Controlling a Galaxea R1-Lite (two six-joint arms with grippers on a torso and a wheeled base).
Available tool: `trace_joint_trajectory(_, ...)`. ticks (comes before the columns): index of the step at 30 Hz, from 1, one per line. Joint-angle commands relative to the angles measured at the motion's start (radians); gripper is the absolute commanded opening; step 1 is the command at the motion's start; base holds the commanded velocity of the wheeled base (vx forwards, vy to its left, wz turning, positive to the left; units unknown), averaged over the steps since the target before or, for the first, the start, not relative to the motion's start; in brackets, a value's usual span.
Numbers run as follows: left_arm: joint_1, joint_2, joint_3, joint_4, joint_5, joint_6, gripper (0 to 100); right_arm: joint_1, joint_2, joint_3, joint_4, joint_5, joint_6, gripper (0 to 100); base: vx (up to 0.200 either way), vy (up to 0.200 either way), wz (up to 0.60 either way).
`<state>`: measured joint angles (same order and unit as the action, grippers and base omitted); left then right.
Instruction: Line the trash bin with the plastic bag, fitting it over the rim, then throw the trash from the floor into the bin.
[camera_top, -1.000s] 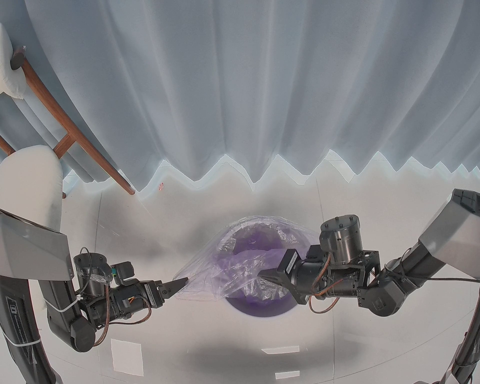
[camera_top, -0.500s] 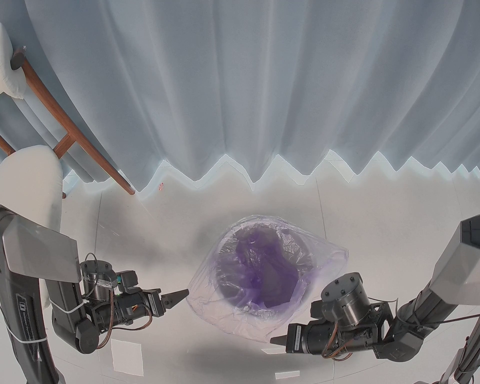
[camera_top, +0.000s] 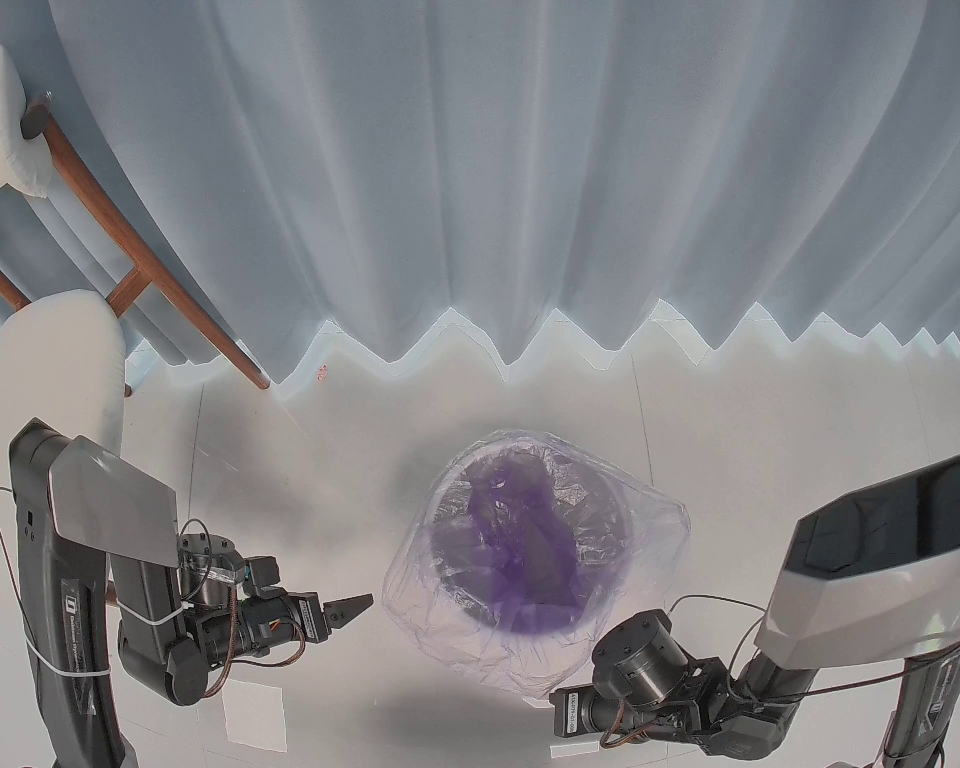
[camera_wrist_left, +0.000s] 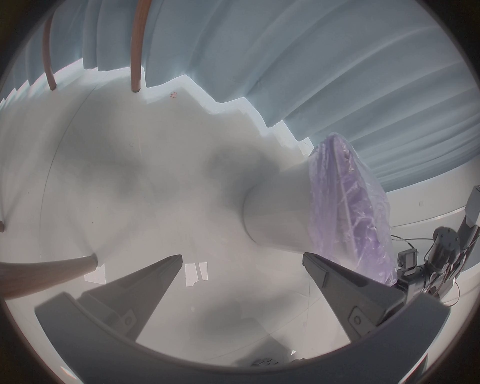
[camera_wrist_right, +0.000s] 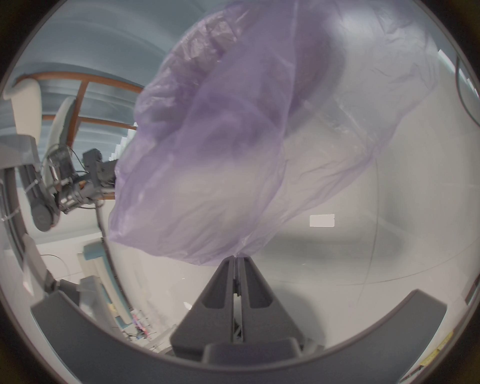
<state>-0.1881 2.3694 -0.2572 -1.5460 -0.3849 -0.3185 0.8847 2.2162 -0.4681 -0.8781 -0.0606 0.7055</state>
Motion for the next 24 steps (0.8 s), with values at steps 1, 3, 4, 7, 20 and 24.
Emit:
trace_joint_trajectory(1,0.022,0.045,-0.031,0.0,-0.005,-0.002,100,-0.02,0.106,-0.02,-0.028,-0.041,-0.028,0,0.0,0.0,0.0)
trace_joint_trajectory(3,0.024,0.045,-0.031,0.0,-0.008,-0.004,100,-0.021,0.106,-0.021,-0.03,-0.044,-0.031,0,0.0,0.0,0.0)
trace_joint_trajectory(4,0.027,0.044,-0.03,0.0,-0.011,-0.004,100,-0.021,0.108,-0.021,-0.03,-0.045,-0.031,0,0.0,0.0,0.0)
trace_joint_trajectory(7,0.039,0.031,-0.022,0.0,-0.015,-0.005,100,-0.021,0.126,-0.026,-0.032,-0.079,-0.044,0,0.0,0.0,0.0)
trace_joint_trajectory(20,0.027,0.034,-0.017,-0.002,-0.012,0.001,100,-0.036,0.143,-0.084,-0.032,-0.108,-0.046,0,0.0,0.0,0.0)
trace_joint_trajectory(24,0.027,0.034,-0.017,-0.002,-0.012,0.001,100,-0.036,0.142,-0.069,-0.033,-0.107,-0.057,100,0.0,0.0,0.0)
